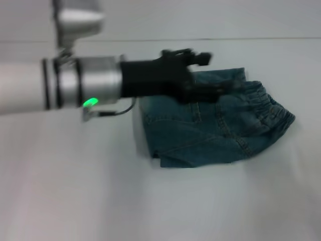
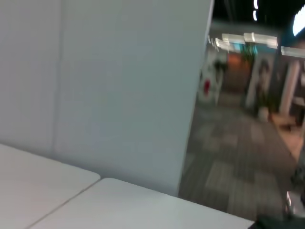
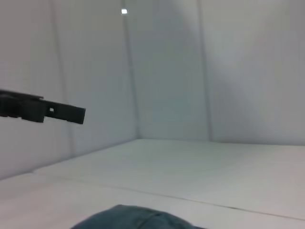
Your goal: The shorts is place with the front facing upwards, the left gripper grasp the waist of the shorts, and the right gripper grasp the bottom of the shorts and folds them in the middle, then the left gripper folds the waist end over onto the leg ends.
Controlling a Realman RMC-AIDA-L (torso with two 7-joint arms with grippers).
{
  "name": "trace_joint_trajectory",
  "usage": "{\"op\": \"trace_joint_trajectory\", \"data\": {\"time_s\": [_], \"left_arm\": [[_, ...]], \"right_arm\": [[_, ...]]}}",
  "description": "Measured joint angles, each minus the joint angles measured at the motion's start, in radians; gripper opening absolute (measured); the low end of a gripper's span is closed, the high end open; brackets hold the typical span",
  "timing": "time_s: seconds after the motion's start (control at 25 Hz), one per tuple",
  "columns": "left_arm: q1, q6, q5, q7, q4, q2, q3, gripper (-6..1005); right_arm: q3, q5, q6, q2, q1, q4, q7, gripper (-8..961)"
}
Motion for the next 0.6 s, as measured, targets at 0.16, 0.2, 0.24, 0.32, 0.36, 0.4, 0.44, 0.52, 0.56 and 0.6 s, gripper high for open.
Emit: {"op": "trace_joint_trajectory", "data": {"time_s": [0.16,0.2,0.24,0.32,0.36,0.4,0.44,0.52,0.56,0.6], "left_arm": [[0.095,0.197,-0.045,0.184,-0.131,0.005,-0.202,863],[0.124,0.245,-0.046,0.229,-0.16,0.007,-0.253,862],[0.144,0.272,-0.044,0.257,-0.176,0.009,-0.285,862],[0.204,0.319,-0.028,0.328,-0.202,0.01,-0.356,862],[0.235,0.33,-0.014,0.353,-0.208,0.01,-0.385,863],[0.26,0.338,0.007,0.37,-0.209,0.011,-0.41,863],[0.283,0.344,0.028,0.38,-0.212,0.011,-0.434,863],[0.315,0.362,0.075,0.393,-0.218,0.011,-0.491,864],[0.328,0.373,0.102,0.396,-0.222,0.011,-0.52,864],[0.342,0.387,0.134,0.399,-0.223,0.011,-0.552,864]], "right_arm": [[0.0,-0.062,-0.052,0.001,0.005,-0.04,0.051,48],[0.0,-0.076,-0.065,0.0,0.006,-0.048,0.062,80],[0.0,-0.085,-0.072,0.001,0.007,-0.053,0.067,112],[-0.001,-0.103,-0.09,0.001,0.008,-0.063,0.082,176],[-0.002,-0.113,-0.099,0.0,0.008,-0.07,0.09,208],[-0.003,-0.125,-0.107,0.001,0.007,-0.078,0.1,258],[-0.003,-0.14,-0.115,0.0,0.006,-0.09,0.112,308],[-0.004,-0.18,-0.135,0.0,0.002,-0.125,0.144,409],[-0.003,-0.193,-0.142,0.001,0.001,-0.138,0.154,459],[-0.001,-0.212,-0.153,0.001,0.0,-0.153,0.171,482]]}}
